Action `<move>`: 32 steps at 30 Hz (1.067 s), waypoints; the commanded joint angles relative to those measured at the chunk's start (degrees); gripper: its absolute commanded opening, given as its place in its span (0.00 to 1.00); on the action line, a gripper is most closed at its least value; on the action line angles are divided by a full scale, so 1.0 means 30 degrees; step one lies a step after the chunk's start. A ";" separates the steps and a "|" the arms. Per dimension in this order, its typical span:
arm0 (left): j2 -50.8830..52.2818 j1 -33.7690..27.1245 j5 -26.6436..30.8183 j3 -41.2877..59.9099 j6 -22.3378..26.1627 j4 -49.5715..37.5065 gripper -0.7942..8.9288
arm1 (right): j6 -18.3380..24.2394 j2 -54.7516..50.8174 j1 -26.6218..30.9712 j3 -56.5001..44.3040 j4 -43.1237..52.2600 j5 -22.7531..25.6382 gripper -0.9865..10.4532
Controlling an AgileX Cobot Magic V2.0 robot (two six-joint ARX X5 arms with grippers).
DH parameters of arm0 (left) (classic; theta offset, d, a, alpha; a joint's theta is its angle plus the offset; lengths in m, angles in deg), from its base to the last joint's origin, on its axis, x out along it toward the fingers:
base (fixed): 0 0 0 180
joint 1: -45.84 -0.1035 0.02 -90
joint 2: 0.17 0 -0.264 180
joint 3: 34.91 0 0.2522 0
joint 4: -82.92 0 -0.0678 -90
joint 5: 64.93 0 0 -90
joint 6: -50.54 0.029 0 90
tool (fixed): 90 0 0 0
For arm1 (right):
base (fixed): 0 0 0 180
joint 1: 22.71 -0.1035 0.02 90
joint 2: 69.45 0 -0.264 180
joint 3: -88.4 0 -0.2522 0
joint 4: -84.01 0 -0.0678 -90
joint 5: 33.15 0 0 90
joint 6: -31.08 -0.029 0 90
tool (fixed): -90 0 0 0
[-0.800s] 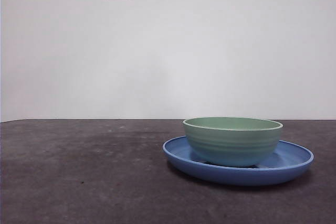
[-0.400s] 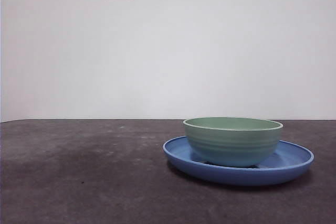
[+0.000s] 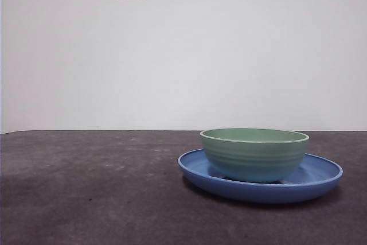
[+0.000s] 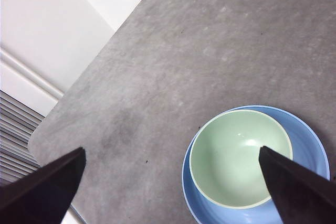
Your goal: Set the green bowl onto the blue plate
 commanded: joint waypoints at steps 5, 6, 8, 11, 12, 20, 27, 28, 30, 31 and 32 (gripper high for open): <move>-0.0036 0.0073 0.0036 -0.0124 -0.0168 -0.0262 0.70 | 0.0175 0.0095 -0.0087 0.0291 -0.0503 -0.0022 0.61; -0.0036 0.0073 0.0036 -0.0124 -0.0160 -0.0262 0.70 | 0.0175 0.0131 -0.0087 0.0291 -0.0714 0.0044 0.60; -0.0036 0.0073 0.0036 -0.0124 -0.0168 -0.0262 0.70 | 0.0175 0.0335 -0.0066 0.0291 -0.1348 0.0350 0.60; -0.0029 0.0073 0.0036 -0.0124 -0.0168 -0.0262 0.70 | 0.0175 0.1005 -0.0029 0.0291 -0.2353 0.0831 0.60; -0.0029 0.0073 0.0036 -0.0124 -0.0168 -0.0262 0.70 | 0.0182 0.1311 0.0007 0.0291 -0.2601 0.0809 0.60; -0.0029 0.0073 0.0036 -0.0124 -0.0168 -0.0262 0.70 | 0.0933 0.5085 0.0831 0.0291 -0.3162 0.0736 0.59; -0.0029 0.0073 0.0036 -0.0131 -0.0175 -0.0262 0.70 | 0.1792 0.8451 0.1902 0.0291 -0.2091 0.0743 0.48; -0.0029 0.0073 0.0036 -0.0131 -0.0175 -0.0262 0.70 | 0.1858 0.8925 0.2033 0.0291 -0.1814 0.0750 0.45; -0.0029 0.0073 0.0036 -0.0131 -0.0175 -0.0262 0.70 | 0.1916 0.9799 0.2208 0.0299 -0.1282 0.0750 0.42; -0.0029 0.0073 0.0036 -0.0131 -0.0175 -0.0262 0.70 | 0.1982 1.0265 0.2280 0.0291 -0.1020 0.0765 0.41; -0.0029 0.0073 0.0036 -0.0131 -0.0175 -0.0262 0.70 | 0.2025 1.0717 0.2339 0.0299 -0.0758 0.0758 0.41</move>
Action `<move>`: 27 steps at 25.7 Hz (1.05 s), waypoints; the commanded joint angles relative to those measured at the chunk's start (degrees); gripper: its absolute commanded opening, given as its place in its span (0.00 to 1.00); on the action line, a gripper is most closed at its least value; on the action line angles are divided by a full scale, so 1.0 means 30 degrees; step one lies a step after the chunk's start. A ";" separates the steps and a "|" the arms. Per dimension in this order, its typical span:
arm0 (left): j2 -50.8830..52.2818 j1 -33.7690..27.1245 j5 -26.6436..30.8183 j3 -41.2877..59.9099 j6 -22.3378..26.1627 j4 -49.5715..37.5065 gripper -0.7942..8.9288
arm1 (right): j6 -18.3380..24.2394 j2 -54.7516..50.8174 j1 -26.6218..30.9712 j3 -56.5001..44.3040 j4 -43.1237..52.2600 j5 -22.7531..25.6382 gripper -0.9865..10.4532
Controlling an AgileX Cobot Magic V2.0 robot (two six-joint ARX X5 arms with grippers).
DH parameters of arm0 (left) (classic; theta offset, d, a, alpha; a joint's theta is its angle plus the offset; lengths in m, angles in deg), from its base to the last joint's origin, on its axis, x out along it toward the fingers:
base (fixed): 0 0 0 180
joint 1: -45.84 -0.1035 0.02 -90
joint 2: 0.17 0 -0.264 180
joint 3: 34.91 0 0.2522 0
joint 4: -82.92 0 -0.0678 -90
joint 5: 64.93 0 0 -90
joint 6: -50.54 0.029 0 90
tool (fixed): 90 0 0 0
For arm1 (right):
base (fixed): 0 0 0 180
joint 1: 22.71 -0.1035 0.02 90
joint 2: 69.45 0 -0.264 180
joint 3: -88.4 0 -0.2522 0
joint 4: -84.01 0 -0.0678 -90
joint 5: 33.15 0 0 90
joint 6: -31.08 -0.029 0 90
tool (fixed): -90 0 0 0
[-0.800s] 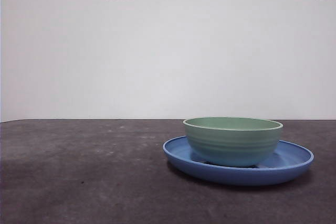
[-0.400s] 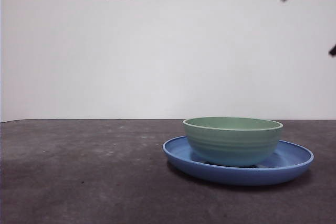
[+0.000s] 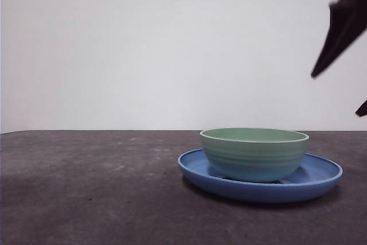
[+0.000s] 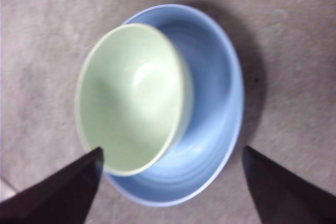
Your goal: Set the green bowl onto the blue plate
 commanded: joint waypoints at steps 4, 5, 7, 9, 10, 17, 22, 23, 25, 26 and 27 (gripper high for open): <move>-0.0066 0.0073 0.0044 -0.0131 -0.0058 -0.0226 0.70 | 0.0517 0.2616 0.0153 0.0291 0.1392 -0.0036 0.41; -0.0066 0.0073 0.0044 -0.0131 -0.0058 -0.0226 0.70 | 0.0554 0.3075 0.0153 0.0299 0.1574 -0.0051 0.41; -0.0066 0.0073 0.0044 -0.0131 -0.0058 -0.0226 0.70 | 0.0707 0.3869 0.0153 0.0306 0.1807 0.0007 0.41; -0.0066 0.0073 0.0044 -0.0131 -0.0058 -0.0226 0.70 | 0.0809 0.4583 0.0146 0.0306 0.2084 -0.0007 0.39; -0.0066 0.0073 0.0044 -0.0131 -0.0058 -0.0226 0.70 | 0.0962 0.4932 0.0131 0.0306 0.2215 0.0007 0.36; -0.0066 0.0073 0.0044 -0.0131 -0.0058 -0.0233 0.70 | 0.1362 0.6411 0.0007 0.0313 0.3024 0.0080 0.27; -0.0066 0.0073 0.0044 -0.0131 -0.0058 -0.0233 0.70 | 0.1253 0.6492 -0.0408 0.0313 0.3381 0.0153 0.25; -0.0066 0.0073 0.0044 -0.0131 -0.0058 -0.0233 0.70 | 0.1224 0.6601 -0.0503 0.0321 0.3373 0.0211 0.25; -0.0066 0.0073 0.0044 -0.0131 -0.0058 -0.0226 0.70 | 0.1202 0.6987 -0.0714 0.0393 0.3388 0.0291 0.25; -0.0066 0.0073 0.0044 -0.0131 -0.0058 -0.0226 0.70 | 0.1195 0.7206 -0.0794 0.0444 0.3402 0.0284 0.25; -0.0066 0.0073 0.0044 -0.0131 -0.0058 -0.0226 0.70 | 0.1195 0.7439 -0.0918 0.0503 0.3395 0.0299 0.22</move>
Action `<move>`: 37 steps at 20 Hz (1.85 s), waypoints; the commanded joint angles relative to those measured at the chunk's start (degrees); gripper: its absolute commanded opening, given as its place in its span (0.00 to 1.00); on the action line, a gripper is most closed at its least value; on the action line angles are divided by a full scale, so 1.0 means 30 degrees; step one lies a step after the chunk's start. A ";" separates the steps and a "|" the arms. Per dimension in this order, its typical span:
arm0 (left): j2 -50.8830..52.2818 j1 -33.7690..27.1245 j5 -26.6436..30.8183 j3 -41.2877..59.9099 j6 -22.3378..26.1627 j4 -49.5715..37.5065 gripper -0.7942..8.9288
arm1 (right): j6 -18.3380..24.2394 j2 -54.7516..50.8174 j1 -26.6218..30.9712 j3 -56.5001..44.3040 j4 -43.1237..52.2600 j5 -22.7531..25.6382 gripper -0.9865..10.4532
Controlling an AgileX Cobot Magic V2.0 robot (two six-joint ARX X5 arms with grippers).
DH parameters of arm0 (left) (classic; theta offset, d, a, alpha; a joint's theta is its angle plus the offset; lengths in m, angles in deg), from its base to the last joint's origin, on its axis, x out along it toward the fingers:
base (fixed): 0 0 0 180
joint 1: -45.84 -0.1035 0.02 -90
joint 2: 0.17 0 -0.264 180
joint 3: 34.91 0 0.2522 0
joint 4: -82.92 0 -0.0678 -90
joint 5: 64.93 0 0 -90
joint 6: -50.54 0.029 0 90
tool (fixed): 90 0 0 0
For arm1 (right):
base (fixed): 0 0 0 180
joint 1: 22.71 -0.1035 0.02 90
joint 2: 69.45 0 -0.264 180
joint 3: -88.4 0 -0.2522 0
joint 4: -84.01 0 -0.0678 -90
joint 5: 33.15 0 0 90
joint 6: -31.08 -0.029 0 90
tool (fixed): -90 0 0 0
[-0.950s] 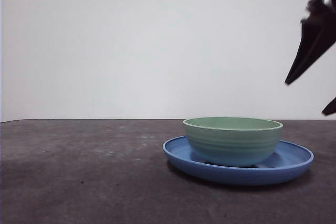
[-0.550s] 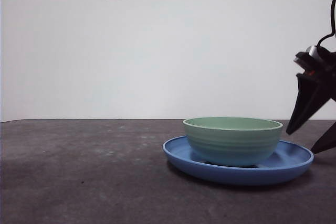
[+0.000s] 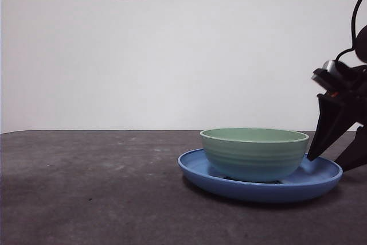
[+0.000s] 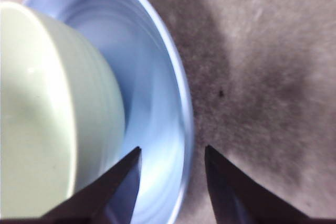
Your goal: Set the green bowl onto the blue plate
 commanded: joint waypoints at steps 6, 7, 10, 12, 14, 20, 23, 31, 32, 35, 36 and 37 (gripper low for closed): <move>-0.0066 0.0073 0.0036 -0.0131 -0.0058 -0.0233 0.70 | 0.0058 0.0940 -0.0495 0.0444 0.0080 0.1282 0.09; -0.0066 0.0073 0.0036 -0.0131 -0.0058 -0.0233 0.70 | 0.0029 0.0940 -0.0488 0.0481 0.0036 0.1290 0.09; -0.0066 0.0073 0.0036 -0.0131 -0.0058 -0.0233 0.70 | 0.0044 0.0933 -0.0510 0.1239 -0.0860 0.1246 0.09; -0.0066 0.0073 0.0036 -0.0131 -0.0058 -0.0233 0.70 | 0.0051 0.0933 -0.0750 0.2200 -0.1698 0.1209 0.09; -0.0066 0.0073 0.0036 -0.0131 -0.0058 -0.0233 0.70 | 0.0051 0.0933 -0.1115 0.3330 -0.2492 0.1209 0.09; -0.0066 0.0073 0.0036 -0.0131 -0.0058 -0.0233 0.70 | -0.1523 0.0976 -0.3395 0.6069 -0.3424 0.1202 0.09; -0.0066 0.0073 0.0029 -0.0131 -0.0058 -0.0233 0.70 | -0.2120 0.1370 -0.4779 0.6528 -0.3075 0.1217 0.09; -0.0066 0.0073 0.0036 -0.0131 -0.0058 -0.0233 0.70 | -0.2514 0.3781 -0.6324 0.6564 -0.1814 0.1552 0.09; -0.0066 0.0073 0.0036 -0.0131 -0.0058 -0.0233 0.70 | -0.2521 0.3927 -0.6324 0.6564 -0.1661 0.1566 0.09; -0.0066 0.0073 0.0036 -0.0131 -0.0058 -0.0233 0.70 | -0.2754 0.4386 -0.6324 0.6564 -0.1341 0.1552 0.09; -0.0066 0.0073 0.0036 -0.0131 -0.0058 -0.0240 0.70 | -0.2805 0.4619 -0.6331 0.6564 -0.1290 0.1501 0.09; -0.0066 0.0073 0.0036 -0.0131 -0.0058 -0.0233 0.70 | -0.2805 0.4845 -0.6353 0.6564 -0.1253 0.1479 0.09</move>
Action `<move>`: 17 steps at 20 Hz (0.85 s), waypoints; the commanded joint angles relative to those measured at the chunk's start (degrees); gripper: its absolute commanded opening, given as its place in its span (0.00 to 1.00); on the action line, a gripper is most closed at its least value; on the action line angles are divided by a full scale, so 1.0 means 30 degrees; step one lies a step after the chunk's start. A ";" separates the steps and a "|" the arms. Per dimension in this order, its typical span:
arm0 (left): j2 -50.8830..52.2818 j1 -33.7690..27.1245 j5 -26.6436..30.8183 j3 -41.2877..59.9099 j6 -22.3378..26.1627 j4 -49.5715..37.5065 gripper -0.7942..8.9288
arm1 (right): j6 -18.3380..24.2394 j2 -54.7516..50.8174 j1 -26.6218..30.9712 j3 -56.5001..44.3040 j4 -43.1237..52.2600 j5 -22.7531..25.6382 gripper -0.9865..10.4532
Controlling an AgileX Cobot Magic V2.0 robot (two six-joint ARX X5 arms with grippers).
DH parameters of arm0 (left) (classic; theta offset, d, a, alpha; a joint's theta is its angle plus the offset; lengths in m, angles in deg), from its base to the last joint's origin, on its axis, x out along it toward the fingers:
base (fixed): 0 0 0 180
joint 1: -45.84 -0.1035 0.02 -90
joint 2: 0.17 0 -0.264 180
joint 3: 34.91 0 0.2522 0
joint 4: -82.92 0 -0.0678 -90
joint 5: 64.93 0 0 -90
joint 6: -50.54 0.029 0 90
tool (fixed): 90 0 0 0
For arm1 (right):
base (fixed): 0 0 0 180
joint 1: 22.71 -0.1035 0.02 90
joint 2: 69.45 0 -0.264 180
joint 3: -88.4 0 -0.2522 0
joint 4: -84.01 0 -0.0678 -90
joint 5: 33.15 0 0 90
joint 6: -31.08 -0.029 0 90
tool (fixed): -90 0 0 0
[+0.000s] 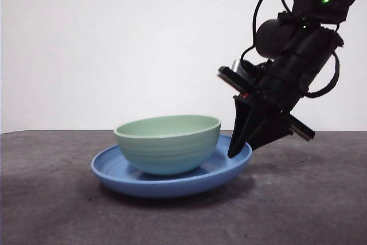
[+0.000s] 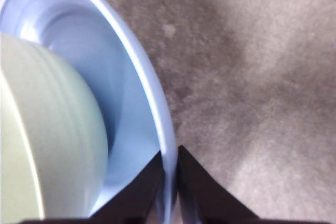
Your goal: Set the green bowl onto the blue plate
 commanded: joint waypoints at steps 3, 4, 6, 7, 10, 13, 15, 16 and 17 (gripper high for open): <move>-0.0073 0.0073 0.0036 -0.0131 -0.0051 -0.0226 0.70 | -0.0255 0.0918 -0.0131 0.0386 0.0270 -0.0204 0.09; -0.0073 0.0073 0.0036 -0.0131 -0.0051 -0.0226 0.70 | -0.0255 0.0918 -0.0131 0.0386 0.0328 -0.0211 0.11; -0.0073 0.0073 0.0036 -0.0131 -0.0051 -0.0226 0.70 | -0.0255 0.0918 -0.0124 0.0386 0.0328 -0.0219 0.22; -0.0073 0.0073 0.0036 -0.0131 -0.0051 -0.0226 0.70 | -0.0226 0.0903 -0.0124 0.0386 0.0342 -0.0204 0.28; -0.0073 0.0073 0.0036 -0.0131 -0.0051 -0.0226 0.70 | -0.0262 0.0488 0.0073 0.0430 0.0036 -0.0109 0.32; -0.0073 0.0073 0.0036 -0.0131 -0.0051 -0.0226 0.70 | -0.0029 -0.1202 0.0408 0.0430 -0.0379 0.0656 0.36; -0.0073 0.0073 0.0036 -0.0131 -0.0051 -0.0226 0.70 | 0.0182 -0.2929 0.0656 0.0430 -0.0707 0.0685 0.44; -0.0073 0.0073 0.0036 -0.0131 -0.0051 -0.0226 0.70 | 0.0313 -0.3854 0.0736 0.0430 -0.0969 0.0685 0.49; -0.0073 0.0073 0.0036 -0.0131 -0.0051 -0.0226 0.70 | 0.0576 -0.4903 0.0809 0.0430 -0.1515 0.0692 0.53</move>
